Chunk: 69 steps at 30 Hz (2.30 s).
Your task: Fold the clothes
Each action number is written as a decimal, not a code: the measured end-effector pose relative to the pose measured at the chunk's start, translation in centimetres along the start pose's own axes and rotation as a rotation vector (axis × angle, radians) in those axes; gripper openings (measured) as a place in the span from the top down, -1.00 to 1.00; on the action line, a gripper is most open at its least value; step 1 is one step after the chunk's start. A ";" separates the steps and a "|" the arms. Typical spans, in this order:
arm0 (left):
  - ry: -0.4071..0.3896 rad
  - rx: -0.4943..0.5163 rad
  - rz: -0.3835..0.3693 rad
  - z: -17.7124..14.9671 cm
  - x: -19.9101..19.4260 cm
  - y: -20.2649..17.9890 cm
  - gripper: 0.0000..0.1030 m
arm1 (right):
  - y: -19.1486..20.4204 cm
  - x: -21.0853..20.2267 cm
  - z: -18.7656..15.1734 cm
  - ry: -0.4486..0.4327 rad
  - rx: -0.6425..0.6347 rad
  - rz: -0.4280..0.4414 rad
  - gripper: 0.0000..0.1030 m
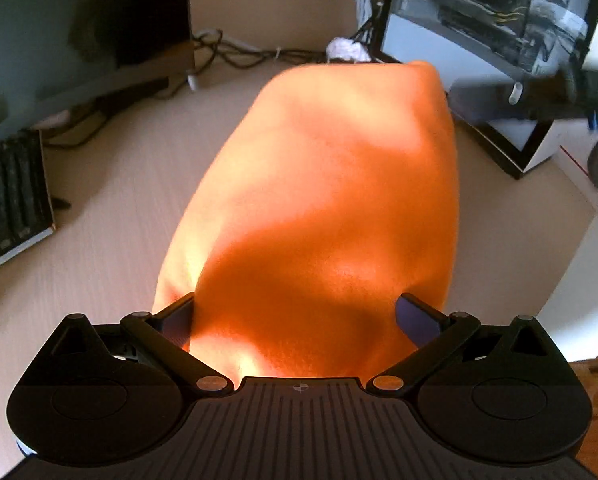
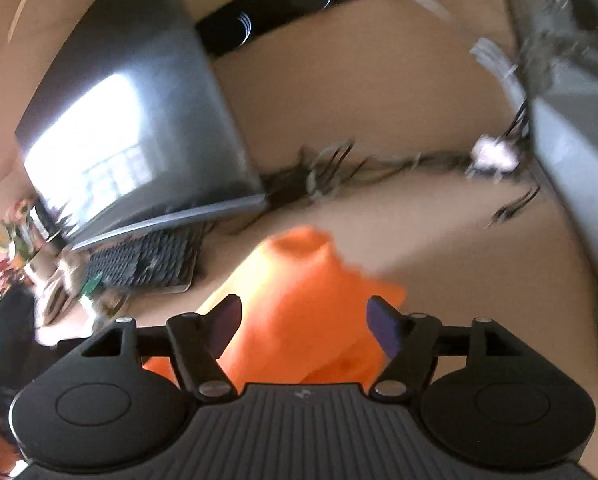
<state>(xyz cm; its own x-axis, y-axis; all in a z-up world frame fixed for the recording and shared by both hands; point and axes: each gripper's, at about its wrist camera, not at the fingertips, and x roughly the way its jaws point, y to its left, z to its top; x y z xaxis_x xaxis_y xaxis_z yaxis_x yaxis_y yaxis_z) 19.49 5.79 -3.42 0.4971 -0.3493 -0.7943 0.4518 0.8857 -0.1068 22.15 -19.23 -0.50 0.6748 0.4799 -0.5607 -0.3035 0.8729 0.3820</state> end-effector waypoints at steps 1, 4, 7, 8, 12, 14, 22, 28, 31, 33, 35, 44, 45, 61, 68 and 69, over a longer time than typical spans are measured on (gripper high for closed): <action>0.003 -0.003 -0.007 -0.2 0.2 -0.2 -1.00 | 0.2 0.8 -0.6 0.022 -0.012 -0.020 -0.34; 0.002 0.034 -0.020 -0.5 0.3 -1.1 -1.00 | -1.2 4.6 -2.5 0.136 -0.013 -0.144 -0.29; -0.032 0.024 -0.040 -0.7 -0.9 -1.1 -1.00 | -1.9 5.7 -3.9 0.204 -0.017 -0.170 -0.29; -0.049 0.007 -0.050 -0.6 -1.5 -0.8 -1.00 | -1.9 5.5 -4.2 0.215 -0.023 -0.165 -0.29; -0.110 -0.088 -0.033 0.4 -2.3 0.4 -1.00 | -1.9 4.2 -4.6 0.225 -0.072 -0.161 -0.29; -0.092 -0.105 0.042 0.7 -1.3 0.5 -1.00 | -2.0 3.8 -4.4 0.213 -0.080 -0.160 -0.29; -0.017 -0.042 0.132 0.6 1.0 -0.9 -1.00 | 2.0 -2.9 0.1 -0.058 -0.086 -0.016 -0.50; -0.003 -0.035 0.137 0.3 1.0 -1.4 -1.00 | 2.4 2.0 -2.8 0.076 0.073 0.038 -0.54; 0.004 -0.039 0.133 -0.1 0.7 -1.3 -1.00 | 2.3 4.6 -5.8 0.191 0.086 -0.049 -0.56; 0.007 -0.053 0.144 -0.5 0.5 -1.1 -1.00 | 2.4 5.3 -6.5 0.204 0.087 -0.030 -0.58; 0.010 -0.080 0.162 -1.1 0.0 -0.5 -1.00 | 3.3 5.9 -6.4 0.211 0.045 0.009 -0.58; -0.006 -0.263 0.264 -3.4 -3.5 3.5 -1.00 | 11.4 13.8 -3.8 0.216 -0.338 0.092 -0.66; -0.015 -0.279 0.260 -3.6 -3.9 3.9 -1.00 | 12.3 14.8 -3.3 0.211 -0.374 0.095 -0.67; -0.290 -0.389 0.030 -3.6 -11.8 9.5 -1.00 | 15.2 12.2 0.1 0.079 -0.601 0.050 -0.95; -0.086 -0.521 0.061 -5.0 -5.2 11.8 -1.00 | 14.8 10.1 -0.1 0.070 -0.560 0.042 -0.99; -0.071 -0.496 0.069 -4.8 -4.5 11.0 -1.00 | 14.6 10.1 -0.1 0.072 -0.556 0.039 -0.99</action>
<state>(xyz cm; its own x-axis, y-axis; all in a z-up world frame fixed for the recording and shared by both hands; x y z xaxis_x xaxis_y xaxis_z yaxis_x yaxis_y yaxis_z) 18.60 18.55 -3.87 0.5703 -0.2894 -0.7688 0.0186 0.9402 -0.3401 24.49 -1.67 -0.64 0.6145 0.5005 -0.6099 -0.6493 0.7599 -0.0305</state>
